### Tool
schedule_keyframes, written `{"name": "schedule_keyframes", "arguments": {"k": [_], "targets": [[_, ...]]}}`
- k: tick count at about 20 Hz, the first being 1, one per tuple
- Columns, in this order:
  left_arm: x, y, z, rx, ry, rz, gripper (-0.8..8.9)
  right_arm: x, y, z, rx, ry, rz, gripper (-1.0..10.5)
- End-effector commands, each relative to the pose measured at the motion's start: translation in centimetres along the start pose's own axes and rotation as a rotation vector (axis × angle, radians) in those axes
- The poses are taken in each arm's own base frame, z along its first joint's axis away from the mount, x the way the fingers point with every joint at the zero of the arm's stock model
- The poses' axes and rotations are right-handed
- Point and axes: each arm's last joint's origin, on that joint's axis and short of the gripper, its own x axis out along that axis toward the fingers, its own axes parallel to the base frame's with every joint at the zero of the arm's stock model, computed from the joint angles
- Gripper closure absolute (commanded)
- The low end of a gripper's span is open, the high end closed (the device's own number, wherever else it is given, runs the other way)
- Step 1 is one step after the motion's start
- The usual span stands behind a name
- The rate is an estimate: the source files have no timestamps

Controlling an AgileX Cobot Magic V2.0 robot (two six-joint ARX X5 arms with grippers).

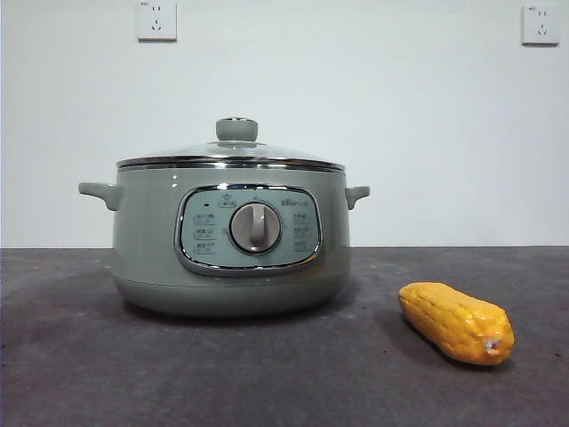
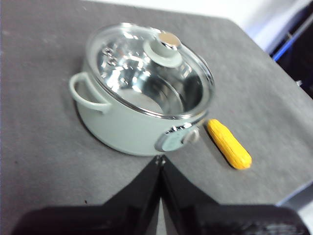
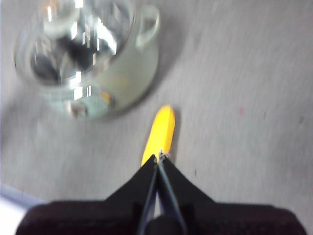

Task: Pick up the corn,open the lid,put the corn in the pot,close the lid

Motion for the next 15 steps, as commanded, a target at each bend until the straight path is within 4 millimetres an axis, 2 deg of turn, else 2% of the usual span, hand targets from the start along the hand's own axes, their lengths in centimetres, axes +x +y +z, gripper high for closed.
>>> {"name": "schedule_keyframes", "arguments": {"k": [1,5,6,7,8,9,10,15], "targets": [[0.0,-0.3,0.7,0.044,0.023,-0.023,8.2,0.2,-0.1,0.3,-0.033,0.039,0.008,9.6],[0.1,-0.5,1.7,0.042,0.057,-0.053,8.13,0.3,0.0,0.6,-0.024,0.045,0.034,9.1],[0.2,-0.6,1.8,0.039,0.059,-0.083,8.06,0.2,0.0,0.7,-0.023,0.038,0.033,8.0],[0.3,-0.6,1.9,0.034,0.063,-0.111,7.27,0.1,0.0,0.8,-0.025,0.032,0.033,6.7],[0.5,-0.6,2.0,0.022,0.07,-0.133,5.22,-0.1,0.1,0.9,-0.026,0.027,0.033,5.2],[0.6,-0.5,2.0,0.001,0.079,-0.143,2.45,-0.1,0.1,0.9,-0.028,0.024,0.033,3.8],[0.8,-0.4,2.1,-0.024,0.087,-0.141,0.67,-0.1,0.1,0.9,-0.028,0.024,0.036,3.3],[1.2,-0.2,2.3,-0.043,0.105,-0.199,0.54,0.9,-0.1,1.4,-0.013,0.053,0.105,3.2]]}}
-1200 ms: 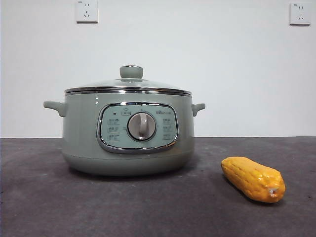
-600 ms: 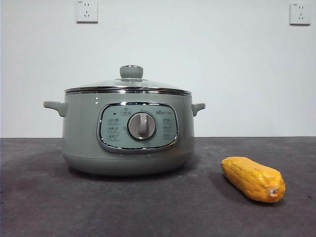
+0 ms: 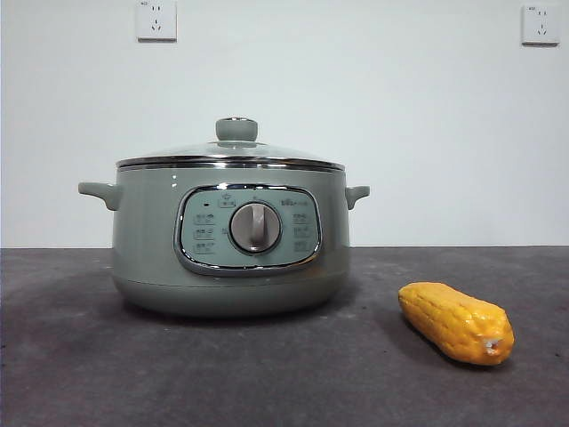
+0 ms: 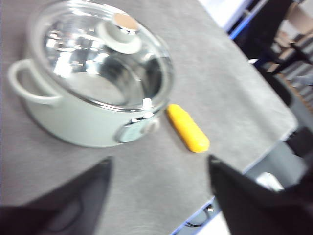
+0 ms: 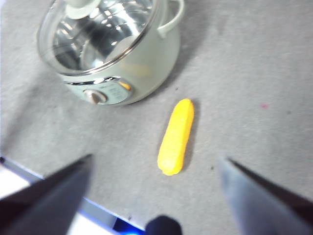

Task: Pick up the corn,open the lid,put the corn in the pot,close the lid

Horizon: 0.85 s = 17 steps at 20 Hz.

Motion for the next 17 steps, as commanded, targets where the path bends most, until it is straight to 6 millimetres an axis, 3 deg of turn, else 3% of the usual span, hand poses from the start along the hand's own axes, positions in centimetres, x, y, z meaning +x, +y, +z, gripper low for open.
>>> {"name": "schedule_keyframes", "arguments": {"k": [1,5,9,13,17], "targets": [[0.0,-0.1,0.1,-0.002,0.0,-0.042,0.6,1.0,-0.3,0.7,0.001,0.029,0.023,3.2],[0.0,-0.2,0.1,-0.001,0.002,-0.068,0.6,5.3,-1.0,2.0,0.002,0.187,0.046,3.4],[0.0,-0.2,0.1,-0.001,0.002,-0.068,0.6,12.1,-1.1,2.8,-0.027,0.385,0.009,3.6],[0.1,-0.2,0.1,-0.002,0.002,-0.067,0.6,18.6,-1.0,2.6,-0.035,0.49,-0.062,3.6],[0.1,-0.1,0.1,-0.006,0.006,-0.066,0.6,23.1,-1.0,1.6,-0.048,0.565,-0.12,4.2]]}}
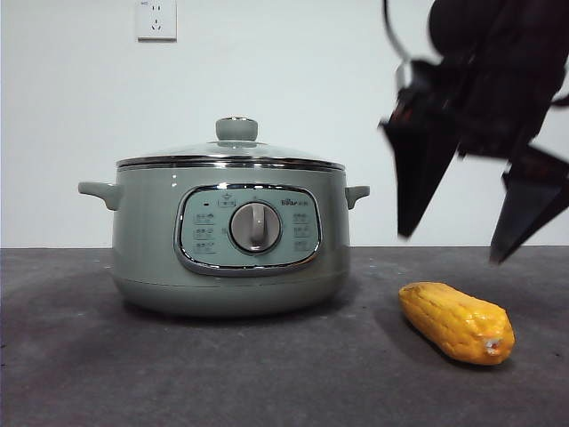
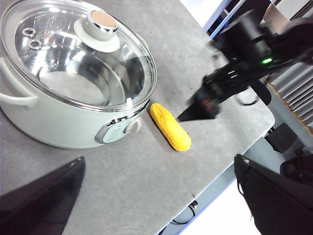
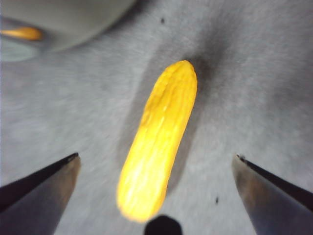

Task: Pick up the corn,open the lid,put the corn in the pot,close the lid

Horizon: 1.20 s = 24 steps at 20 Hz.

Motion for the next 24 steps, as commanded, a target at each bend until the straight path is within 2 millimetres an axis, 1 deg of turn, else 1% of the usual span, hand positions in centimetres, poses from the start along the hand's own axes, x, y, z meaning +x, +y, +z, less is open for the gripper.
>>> {"name": "schedule_keyframes", "arguments": {"k": [1,4,6,7,11,12,13,14,15,17,18,20,22,24], "targets": [[0.1,0.0,0.1,0.003,0.002,-0.007,0.6,2.1,0.1,0.5,0.024,0.04,-0.02,4.2],[0.2,0.2,0.2,-0.004,0.008,-0.006,0.61,3.8,-0.2,0.8,0.043,0.075,-0.031,4.3],[0.3,0.3,0.2,-0.008,0.012,-0.005,0.6,4.4,-0.4,0.8,0.053,0.087,-0.045,5.9],[0.4,0.4,0.3,-0.009,0.014,-0.005,0.6,4.6,-0.4,0.9,0.054,0.091,-0.048,6.4],[0.6,0.6,0.6,-0.005,0.009,-0.002,0.61,4.6,-0.4,1.0,0.05,0.075,-0.043,8.4],[0.6,0.6,0.6,-0.004,0.008,0.001,0.61,4.6,-0.4,1.0,0.05,0.075,-0.043,8.6],[0.7,0.7,0.7,-0.004,0.008,0.001,0.61,4.6,-0.4,1.0,0.048,0.075,-0.043,8.7],[0.8,0.7,0.7,-0.005,0.008,0.001,0.61,4.6,-0.4,1.0,0.04,0.074,-0.042,9.0],[0.9,0.9,0.9,-0.007,0.01,0.001,0.61,4.5,-0.4,1.0,0.029,0.075,-0.042,9.7],[1.3,1.2,1.2,-0.008,0.011,0.001,0.63,4.3,-0.4,0.9,0.019,0.074,-0.042,9.6],[1.5,1.5,1.6,-0.001,0.004,0.001,0.64,3.8,-0.3,0.9,0.014,0.065,-0.042,9.6],[2.1,2.1,2.4,0.009,-0.024,-0.001,0.64,2.1,0.0,0.7,-0.007,0.025,-0.041,9.6],[2.8,2.6,3.5,0.011,-0.061,-0.011,0.64,-0.5,0.6,0.1,-0.024,-0.045,-0.04,9.6],[3.9,3.0,4.6,0.042,-0.092,-0.012,0.64,-3.8,1.2,-0.7,-0.042,-0.143,-0.039,9.6]]}}
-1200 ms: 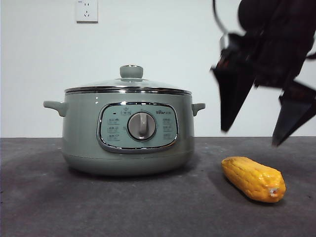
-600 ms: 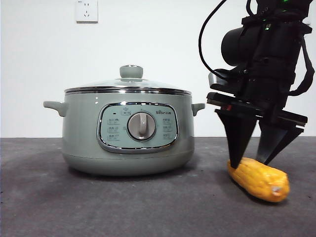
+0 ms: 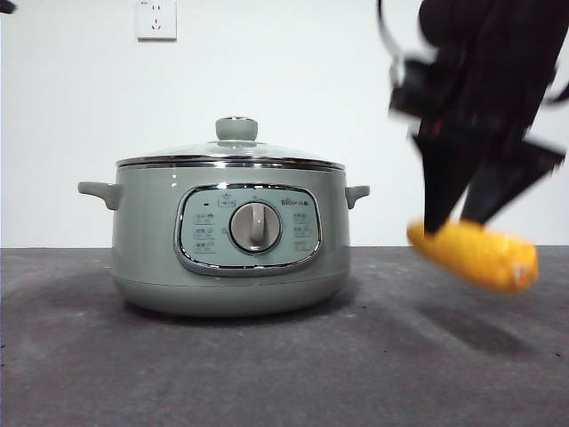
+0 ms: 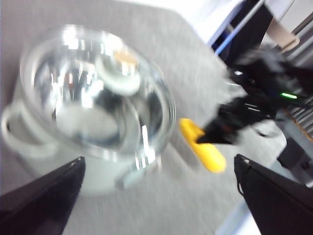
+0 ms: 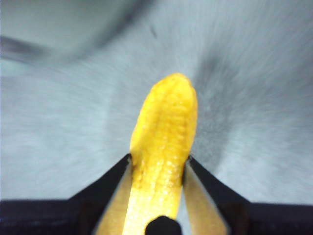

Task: Pick up the corn,open the lid,put the corn in the pot,close the lid

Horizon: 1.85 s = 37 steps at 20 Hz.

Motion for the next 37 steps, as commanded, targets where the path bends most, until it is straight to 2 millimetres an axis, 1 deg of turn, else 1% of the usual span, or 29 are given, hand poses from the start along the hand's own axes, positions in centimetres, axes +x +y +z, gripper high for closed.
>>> {"name": "schedule_keyframes", "arguments": {"k": [1,3,5,7,9,11,14,16,19,23,27,28,31,37], "targets": [[1.3,0.3,1.0,0.025,-0.032,0.002,0.64,-3.7,0.6,-0.8,-0.029,-0.118,0.003,9.6],[3.0,0.4,1.7,0.073,-0.042,0.01,0.64,-7.0,1.1,-1.9,-0.047,-0.232,0.006,9.6],[5.0,0.2,2.2,0.117,-0.051,0.039,0.64,-9.9,1.5,-3.2,-0.062,-0.336,0.009,9.6],[7.2,0.0,2.8,0.16,-0.056,0.083,0.64,-12.1,1.9,-4.4,-0.075,-0.418,0.012,9.6],[9.3,-0.6,3.6,0.223,-0.038,0.144,0.65,-13.7,2.1,-5.6,-0.084,-0.476,0.014,9.6],[11.4,-1.2,4.6,0.304,-0.017,0.201,0.64,-14.8,2.2,-6.6,-0.088,-0.513,0.016,9.6],[14.7,-1.8,5.7,0.401,0.021,0.274,0.65,-15.8,2.4,-7.8,-0.07,-0.537,0.022,9.6],[16.9,-1.7,5.9,0.433,0.057,0.284,0.65,-16.2,2.4,-8.4,-0.069,-0.537,0.022,9.6],[19.4,-0.7,5.5,0.427,0.115,0.286,0.65,-16.5,2.4,-9.0,-0.068,-0.531,0.022,9.6],[21.3,0.5,4.5,0.41,0.177,0.297,0.65,-16.6,2.4,-9.1,-0.068,-0.532,0.022,9.6],[21.9,0.8,4.3,0.41,0.176,0.295,0.65,-16.6,2.4,-9.1,-0.069,-0.532,0.022,9.6],[22.0,0.6,4.4,0.41,0.165,0.291,0.84,-16.6,2.4,-9.1,-0.068,-0.532,0.022,9.6],[22.0,0.6,4.3,0.394,0.172,0.288,3.77,-16.5,2.4,-9.1,-0.068,-0.532,0.021,9.6],[22.0,0.6,4.2,0.391,0.183,0.289,3.88,-16.6,2.4,-9.1,-0.069,-0.533,0.022,9.6]]}}
